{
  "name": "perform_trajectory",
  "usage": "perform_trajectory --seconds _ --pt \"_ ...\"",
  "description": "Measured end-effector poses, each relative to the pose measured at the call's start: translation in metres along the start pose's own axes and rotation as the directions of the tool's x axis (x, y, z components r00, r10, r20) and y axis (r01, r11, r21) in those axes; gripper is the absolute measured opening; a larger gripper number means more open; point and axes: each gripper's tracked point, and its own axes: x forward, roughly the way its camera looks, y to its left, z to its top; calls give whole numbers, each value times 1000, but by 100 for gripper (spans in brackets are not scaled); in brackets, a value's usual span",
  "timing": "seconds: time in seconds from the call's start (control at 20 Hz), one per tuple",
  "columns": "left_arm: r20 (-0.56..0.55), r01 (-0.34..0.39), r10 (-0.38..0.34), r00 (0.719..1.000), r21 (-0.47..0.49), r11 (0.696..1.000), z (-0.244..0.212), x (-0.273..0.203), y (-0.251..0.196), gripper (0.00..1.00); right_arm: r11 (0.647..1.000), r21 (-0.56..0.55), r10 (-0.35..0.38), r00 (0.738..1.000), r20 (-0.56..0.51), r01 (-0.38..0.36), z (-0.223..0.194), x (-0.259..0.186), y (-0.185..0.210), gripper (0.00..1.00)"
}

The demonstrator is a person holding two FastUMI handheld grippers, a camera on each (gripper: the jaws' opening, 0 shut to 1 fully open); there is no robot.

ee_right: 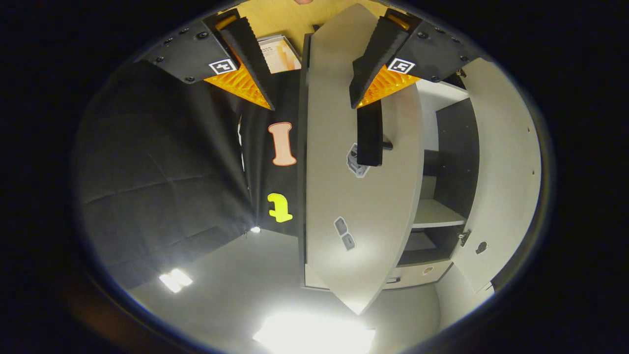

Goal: Grasp the bottle in the cabinet with the left hand and place it on the coaster, then close the right door with the right hand and the left door with the left hand.

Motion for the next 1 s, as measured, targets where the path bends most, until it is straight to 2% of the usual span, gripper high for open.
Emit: perform_trajectory --seconds 0.2,0.25,0.6,0.8,1.0 --pt "-5 -17 17 1000 -2 1000 -3 -4 15 85 999 -15 41 999 -12 -41 -5 6 20 92" --pt "-6 -19 19 1000 -3 1000 -3 -5 17 85 998 -20 52 998 -19 -52 -9 8 26 95" --pt "-11 -16 16 1000 11 1000 2 3 22 86 997 -44 66 997 -39 -68 -24 4 33 96" --pt "-10 19 -19 1000 17 1000 25 26 16 86 995 -26 93 995 -47 -95 -36 -17 27 97" --pt "19 46 -46 999 39 998 58 55 3 86 992 -58 108 991 -76 -113 -55 -34 12 97"
